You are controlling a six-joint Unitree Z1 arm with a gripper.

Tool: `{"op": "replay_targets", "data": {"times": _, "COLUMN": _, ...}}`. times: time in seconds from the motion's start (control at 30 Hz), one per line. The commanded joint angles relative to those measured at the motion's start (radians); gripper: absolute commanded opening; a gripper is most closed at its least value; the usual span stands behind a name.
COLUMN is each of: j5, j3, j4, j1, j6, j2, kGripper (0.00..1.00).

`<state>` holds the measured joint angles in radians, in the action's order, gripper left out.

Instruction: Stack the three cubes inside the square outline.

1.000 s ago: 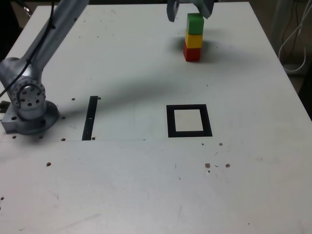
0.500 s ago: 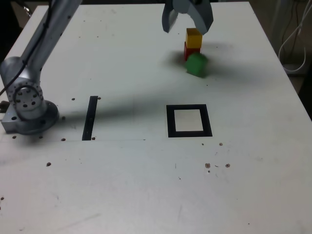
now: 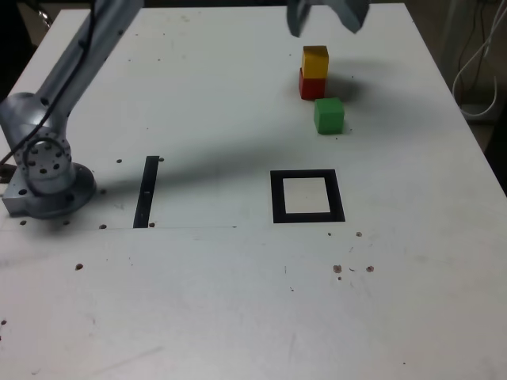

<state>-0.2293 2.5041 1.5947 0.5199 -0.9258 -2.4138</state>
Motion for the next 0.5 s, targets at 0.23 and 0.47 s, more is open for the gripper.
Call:
{"op": "replay_targets", "data": {"times": 0.23, "j5": 0.033, "j3": 0.088, "j4": 0.002, "j1": -0.038, "j6": -0.025, "j2": -0.029, "kGripper": 1.00}}
{"op": "replay_targets", "data": {"times": 0.47, "j5": 0.088, "j3": 0.085, "j4": -0.010, "j1": -0.042, "j6": -0.032, "j2": -0.066, "kGripper": 1.00}}
